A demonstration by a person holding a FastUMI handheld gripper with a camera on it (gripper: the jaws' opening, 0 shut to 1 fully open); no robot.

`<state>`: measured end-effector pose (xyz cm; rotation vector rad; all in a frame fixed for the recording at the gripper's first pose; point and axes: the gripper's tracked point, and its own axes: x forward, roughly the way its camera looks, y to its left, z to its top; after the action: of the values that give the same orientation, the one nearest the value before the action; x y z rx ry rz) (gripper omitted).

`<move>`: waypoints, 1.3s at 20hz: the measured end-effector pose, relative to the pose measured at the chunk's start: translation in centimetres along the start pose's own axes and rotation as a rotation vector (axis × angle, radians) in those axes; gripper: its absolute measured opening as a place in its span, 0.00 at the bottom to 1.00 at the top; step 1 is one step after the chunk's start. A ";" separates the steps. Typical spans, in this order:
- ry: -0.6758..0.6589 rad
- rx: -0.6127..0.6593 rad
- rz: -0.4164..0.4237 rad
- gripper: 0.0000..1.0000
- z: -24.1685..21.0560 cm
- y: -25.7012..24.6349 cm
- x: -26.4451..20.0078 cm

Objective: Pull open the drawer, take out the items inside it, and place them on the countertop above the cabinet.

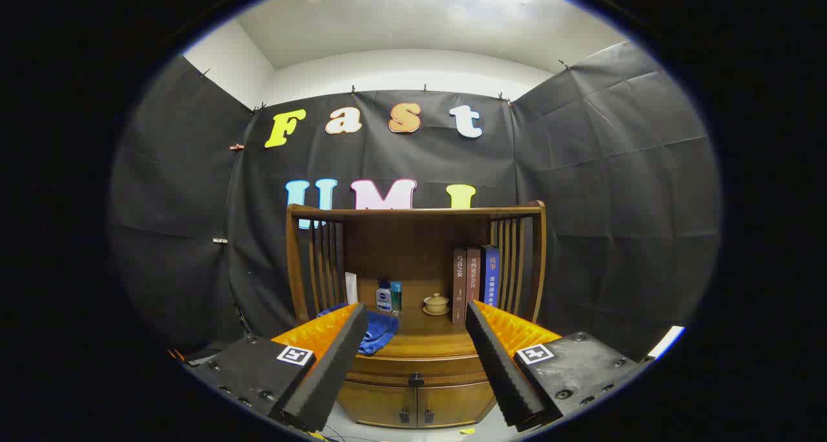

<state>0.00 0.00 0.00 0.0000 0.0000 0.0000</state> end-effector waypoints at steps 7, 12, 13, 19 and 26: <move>-0.011 0.002 0.000 0.99 0.6 -0.1 -0.5; -0.014 0.005 0.000 0.99 0.8 -0.3 -0.4; -0.014 0.004 0.000 0.99 0.8 -0.3 -0.4; -0.004 0.003 0.002 0.99 0.6 -0.1 -0.2; -0.005 0.000 -0.002 0.99 0.6 -0.1 -0.2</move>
<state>-0.15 -0.12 0.56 -0.0001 -0.0045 -0.0025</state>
